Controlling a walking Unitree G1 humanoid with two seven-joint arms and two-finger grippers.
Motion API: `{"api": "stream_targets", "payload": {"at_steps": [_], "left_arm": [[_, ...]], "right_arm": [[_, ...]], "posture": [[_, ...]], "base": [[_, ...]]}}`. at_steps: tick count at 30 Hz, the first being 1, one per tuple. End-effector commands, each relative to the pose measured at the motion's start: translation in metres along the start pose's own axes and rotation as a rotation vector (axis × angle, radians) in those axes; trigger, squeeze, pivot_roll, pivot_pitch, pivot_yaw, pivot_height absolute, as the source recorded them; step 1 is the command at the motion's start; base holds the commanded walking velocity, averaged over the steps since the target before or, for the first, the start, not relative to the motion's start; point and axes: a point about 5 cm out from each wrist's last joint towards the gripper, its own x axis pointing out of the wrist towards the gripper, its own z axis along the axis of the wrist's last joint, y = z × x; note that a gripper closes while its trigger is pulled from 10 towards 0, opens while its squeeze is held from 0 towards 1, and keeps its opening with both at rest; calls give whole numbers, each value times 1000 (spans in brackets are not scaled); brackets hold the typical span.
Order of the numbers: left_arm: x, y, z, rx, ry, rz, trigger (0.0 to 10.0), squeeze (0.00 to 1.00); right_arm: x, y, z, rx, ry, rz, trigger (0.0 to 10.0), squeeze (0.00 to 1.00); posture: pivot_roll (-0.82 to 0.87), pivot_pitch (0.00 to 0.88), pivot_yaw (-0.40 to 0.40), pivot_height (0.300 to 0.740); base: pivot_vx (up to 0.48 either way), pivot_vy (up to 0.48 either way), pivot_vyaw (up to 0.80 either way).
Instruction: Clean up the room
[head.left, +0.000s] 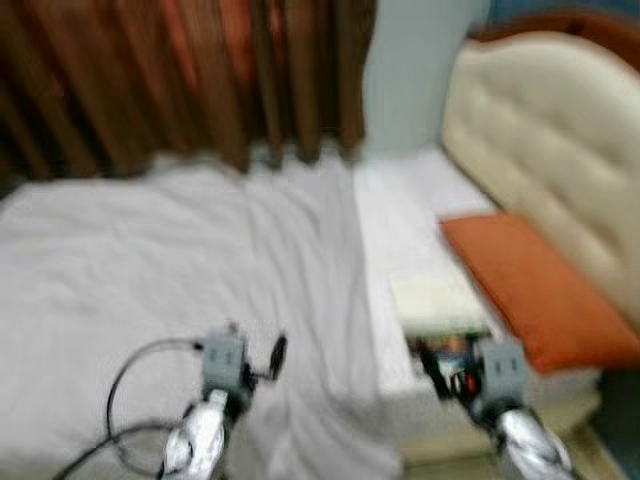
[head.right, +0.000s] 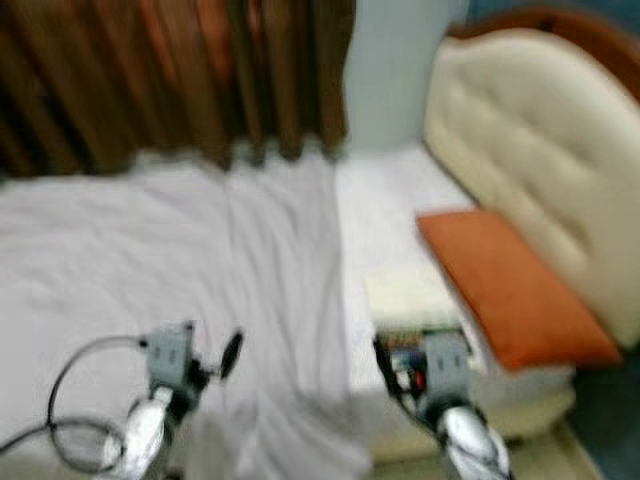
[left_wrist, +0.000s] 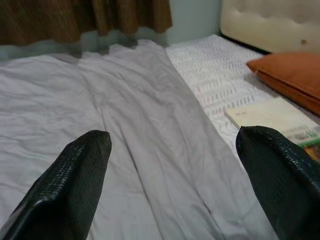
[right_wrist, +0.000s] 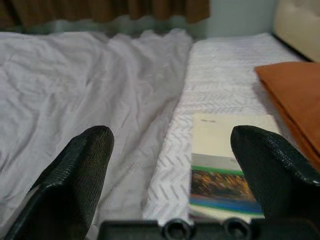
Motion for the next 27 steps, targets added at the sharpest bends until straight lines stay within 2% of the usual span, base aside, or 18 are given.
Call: {"api": "stream_targets", "payload": {"at_steps": [1,4,8,11,13,14,16,17,18,22,24,25,26,27], "left_arm": [[-1,11,5,8,-12,28,10000,0],[-1,10,5,8,-12,26,10000,0],[-3,8,6,26,-14,23,10000,0],[-5,4,17,78,-29,-11,10000,0],[-5,3,23,100,-40,-27,10000,0],[-6,5,33,141,-45,-54,10000,0],[-18,14,67,198,-64,-115,10000,0],[-21,17,72,212,-55,-142,10000,0],[-25,20,79,215,-53,-171,10000,0],[-36,23,92,218,-34,-250,10000,0],[-48,27,101,199,-20,-250,10000,0],[-48,27,101,199,-20,-250,10000,0],[-67,28,109,181,-1,-231,10000,0],[-67,28,109,181,-1,-231,10000,0]], "right_arm": [[7,8,5,2,-11,36,10000,0],[8,9,4,5,-7,41,10000,0],[16,14,3,76,17,60,10000,0],[35,28,-4,155,85,110,10000,0],[39,31,-5,175,101,116,10000,0],[46,35,-8,209,125,113,10000,0],[60,49,-8,278,157,104,10000,0],[63,52,-8,282,161,109,10000,0],[68,54,-9,280,169,108,10000,0],[79,56,-7,277,175,101,10000,0],[89,53,3,284,148,77,10000,0],[89,53,3,284,148,77,10000,0],[99,51,16,292,112,50,10000,0],[99,51,16,292,112,50,10000,0]], "posture": [[-98,65,24,740],[-94,68,23,740],[-80,86,27,740],[-38,157,38,740],[-26,181,40,740],[21,268,56,740],[95,406,86,740],[105,429,92,740],[137,492,109,740],[171,562,130,740],[198,621,146,740],[198,621,146,740],[199,639,140,740],[199,639,140,740]], "base": [[480,0,0],[480,0,0],[457,0,0],[0,0,0],[0,0,0],[0,0,0],[0,0,0],[0,0,0],[0,0,0],[0,0,0],[0,0,0],[0,0,0],[0,0,0],[0,0,0]]}}
